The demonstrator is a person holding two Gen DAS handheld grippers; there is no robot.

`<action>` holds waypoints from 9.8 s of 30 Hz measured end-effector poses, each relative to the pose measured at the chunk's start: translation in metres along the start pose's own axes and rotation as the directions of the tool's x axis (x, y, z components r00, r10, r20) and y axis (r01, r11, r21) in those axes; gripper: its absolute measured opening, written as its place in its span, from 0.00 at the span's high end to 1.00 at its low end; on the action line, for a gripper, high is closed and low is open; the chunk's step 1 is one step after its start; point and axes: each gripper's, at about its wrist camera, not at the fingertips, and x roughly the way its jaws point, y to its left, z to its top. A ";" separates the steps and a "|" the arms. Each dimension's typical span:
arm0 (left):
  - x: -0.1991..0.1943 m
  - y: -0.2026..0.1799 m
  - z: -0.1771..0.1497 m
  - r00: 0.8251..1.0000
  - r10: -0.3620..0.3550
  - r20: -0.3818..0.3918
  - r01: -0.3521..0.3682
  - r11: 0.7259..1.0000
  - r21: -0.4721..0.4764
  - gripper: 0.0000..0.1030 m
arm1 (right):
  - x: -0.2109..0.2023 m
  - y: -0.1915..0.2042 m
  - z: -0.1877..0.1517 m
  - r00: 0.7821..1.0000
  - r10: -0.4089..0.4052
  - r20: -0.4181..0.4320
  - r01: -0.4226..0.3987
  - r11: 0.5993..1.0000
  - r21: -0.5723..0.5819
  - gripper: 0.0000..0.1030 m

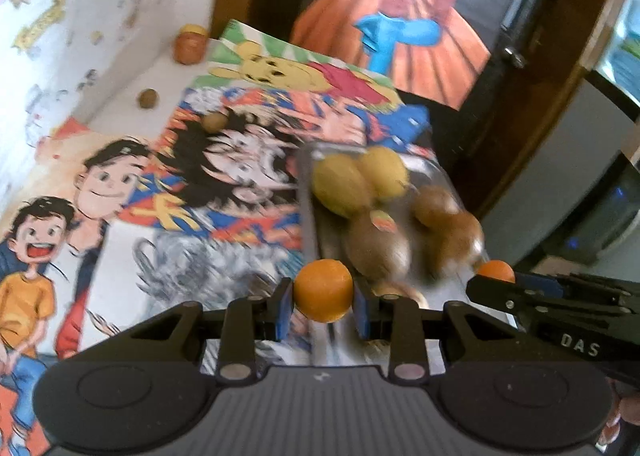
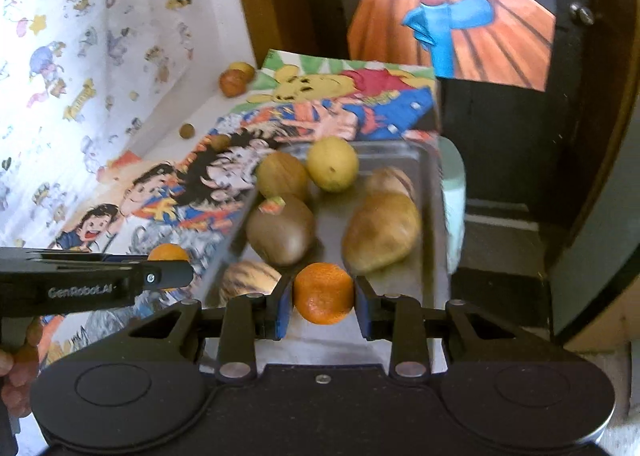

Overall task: Organize fruits
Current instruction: 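Carry both oranges in the grippers over the metal tray, then lower the oranges onto the tray and open both grippers, then lift both tools away from the tray toward the small brown fruits by the wall, then close the left gripper on a small brown round fruit while the right gripper closes on another, then carry both small brown fruits in the grippers over the metal tray, then lower both small brown fruits onto the tray and open both grippers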

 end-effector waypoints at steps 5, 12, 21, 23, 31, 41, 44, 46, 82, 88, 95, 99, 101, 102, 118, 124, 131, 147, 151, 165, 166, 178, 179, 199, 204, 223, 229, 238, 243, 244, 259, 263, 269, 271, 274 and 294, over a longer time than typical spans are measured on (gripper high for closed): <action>-0.001 -0.019 -0.019 0.999 -0.021 -0.024 0.023 0.998 0.063 0.67 | -0.002 -0.009 -0.014 1.000 -0.012 -0.003 0.012 1.000 0.027 0.67; 0.004 -0.035 -0.034 0.998 -0.025 -0.052 0.031 0.993 0.115 0.67 | 0.001 -0.014 -0.027 1.000 -0.018 -0.009 0.018 0.999 0.040 0.67; 0.015 -0.044 -0.044 0.996 -0.023 -0.086 0.037 0.987 0.157 0.67 | 0.006 -0.012 -0.035 0.999 -0.027 -0.024 0.028 0.999 0.038 0.67; 0.016 -0.044 -0.045 0.996 -0.021 -0.091 0.035 0.987 0.159 0.67 | 0.006 -0.013 -0.036 0.999 -0.030 -0.028 0.031 0.999 0.043 0.67; 0.018 -0.040 -0.049 0.995 -0.020 -0.102 0.037 0.985 0.171 0.67 | 0.009 -0.013 -0.040 0.998 -0.040 -0.038 0.042 0.998 0.055 0.67; 0.017 -0.034 -0.046 0.994 -0.045 -0.104 0.061 0.985 0.164 0.65 | 0.004 -0.011 -0.042 0.997 -0.056 -0.055 0.060 0.996 0.066 0.63; 0.014 -0.030 -0.046 0.993 -0.063 -0.095 0.078 0.983 0.163 0.61 | -0.001 -0.009 -0.041 0.997 -0.058 -0.056 0.061 0.996 0.058 0.60; 0.010 -0.027 -0.047 0.993 -0.072 -0.090 0.086 0.984 0.157 0.55 | -0.006 -0.007 -0.041 0.997 -0.060 -0.053 0.063 0.996 0.057 0.57; -0.072 0.085 -0.070 0.991 0.105 -0.084 -0.112 0.989 -0.093 0.01 | -0.033 0.097 -0.048 0.987 0.021 -0.158 0.000 0.991 0.136 0.01; -0.082 0.111 -0.062 0.984 0.170 -0.053 -0.175 0.977 -0.120 0.01 | -0.018 0.124 -0.019 0.991 0.067 -0.116 -0.058 0.995 0.075 0.01; -0.092 0.136 -0.035 0.973 0.230 0.008 -0.225 0.958 -0.175 0.01 | -0.006 0.135 0.014 0.993 0.072 -0.089 -0.070 0.997 0.026 0.01; -0.091 0.148 -0.019 0.970 0.243 0.027 -0.232 0.950 -0.207 0.01 | 0.002 0.130 0.039 0.996 0.071 -0.059 -0.069 0.997 0.031 0.01; -0.087 0.153 -0.010 0.968 0.249 0.033 -0.235 0.946 -0.222 0.01 | 0.008 0.127 0.057 0.997 0.070 -0.036 -0.068 0.997 0.033 0.01; -0.084 0.154 -0.007 0.967 0.252 0.036 -0.237 0.944 -0.227 0.01 | 0.012 0.125 0.066 0.997 0.071 -0.027 -0.070 0.997 0.030 0.01; -0.003 0.163 0.081 0.960 0.271 0.067 -0.250 0.942 -0.222 0.01 | 0.111 0.114 0.167 0.997 0.073 -0.009 -0.072 0.943 -0.325 0.01; 0.037 0.167 0.113 0.958 0.282 0.053 -0.260 0.932 -0.252 0.01 | 0.156 0.119 0.164 0.992 0.085 -0.097 -0.121 0.881 -0.458 0.01; 0.093 0.170 0.141 0.965 0.260 0.014 -0.248 0.935 -0.253 0.01 | 0.197 0.129 0.160 0.985 0.094 -0.148 -0.161 0.815 -0.557 0.01; 0.164 0.194 0.193 0.974 0.226 -0.028 -0.227 0.962 -0.153 0.07 | 0.263 0.151 0.183 0.972 0.141 -0.185 -0.221 0.811 -0.541 0.28; 0.171 0.199 0.192 0.976 0.216 -0.028 -0.218 0.966 -0.139 0.11 | 0.273 0.157 0.184 0.969 0.151 -0.197 -0.235 0.815 -0.530 0.34; 0.179 0.205 0.197 0.967 0.254 0.028 -0.249 0.962 -0.111 0.44 | 0.288 0.164 0.188 0.961 0.187 -0.204 -0.266 0.828 -0.494 0.69; 0.178 0.205 0.197 0.966 0.256 0.030 -0.251 0.962 -0.108 0.50 | 0.288 0.164 0.188 0.961 0.188 -0.202 -0.265 0.830 -0.491 0.69; 0.179 0.195 0.191 0.972 0.226 0.059 -0.223 0.973 -0.064 0.69 | 0.276 0.155 0.182 0.957 0.192 -0.218 -0.273 0.854 -0.442 0.69; 0.179 0.192 0.189 0.975 0.216 0.059 -0.213 0.976 -0.051 0.69 | 0.273 0.154 0.180 0.956 0.193 -0.220 -0.273 0.857 -0.437 0.69; 0.148 0.129 0.161 0.991 0.137 0.016 -0.137 0.989 0.055 0.69 | 0.175 0.099 0.153 0.987 0.133 -0.085 -0.153 0.936 -0.316 0.69; 0.142 0.098 0.157 0.996 0.086 0.027 -0.088 0.991 0.100 0.69 | 0.145 0.074 0.143 0.997 0.070 -0.045 -0.079 0.961 -0.266 0.69; 0.139 -0.019 0.131 0.983 -0.184 0.023 0.167 0.933 0.320 0.69 | 0.061 0.015 0.076 0.993 -0.117 0.034 0.119 0.991 -0.059 0.69; 0.137 -0.044 0.115 0.967 -0.255 -0.002 0.235 0.889 0.393 0.69 | 0.045 0.016 0.055 0.990 -0.135 0.032 0.135 0.990 -0.025 0.69; 0.128 -0.063 0.091 0.948 -0.316 -0.041 0.294 0.818 0.494 0.69 | 0.024 0.012 0.030 0.985 -0.171 0.020 0.171 0.985 0.026 0.69; 0.120 -0.067 0.080 0.945 -0.322 -0.058 0.304 0.796 0.523 0.69 | 0.017 0.012 0.021 0.984 -0.175 0.023 0.174 0.984 0.041 0.69; 0.118 -0.068 0.078 0.945 -0.322 -0.061 0.305 0.794 0.527 0.69 | 0.016 0.012 0.020 0.984 -0.175 0.021 0.174 0.984 0.042 0.69; 0.121 -0.075 0.060 0.958 -0.255 -0.129 0.284 0.794 0.537 0.69 | 0.018 0.003 -0.002 0.981 -0.191 -0.022 0.192 0.978 0.076 0.69; 0.125 -0.076 0.056 0.959 -0.240 -0.149 0.282 0.792 0.542 0.69 | 0.025 0.001 -0.003 0.981 -0.191 -0.033 0.193 0.979 0.071 0.69; 0.131 -0.072 0.054 0.959 -0.228 -0.168 0.283 0.796 0.535 0.69 | 0.033 0.004 -0.005 0.980 -0.192 -0.046 0.195 0.979 0.058 0.69; 0.133 -0.069 0.053 0.958 -0.231 -0.167 0.285 0.796 0.534 0.69 | 0.034 0.004 -0.005 0.980 -0.194 -0.046 0.196 0.979 0.055 0.69; 0.134 -0.068 0.053 0.957 -0.237 -0.165 0.289 0.795 0.533 0.69 | 0.037 0.004 -0.005 0.979 -0.198 -0.043 0.200 0.979 0.046 0.69; 0.130 -0.066 0.049 0.963 -0.234 -0.136 0.270 0.803 0.531 0.68 | 0.048 -0.012 -0.011 0.990 -0.130 -0.049 0.126 0.988 -0.089 0.69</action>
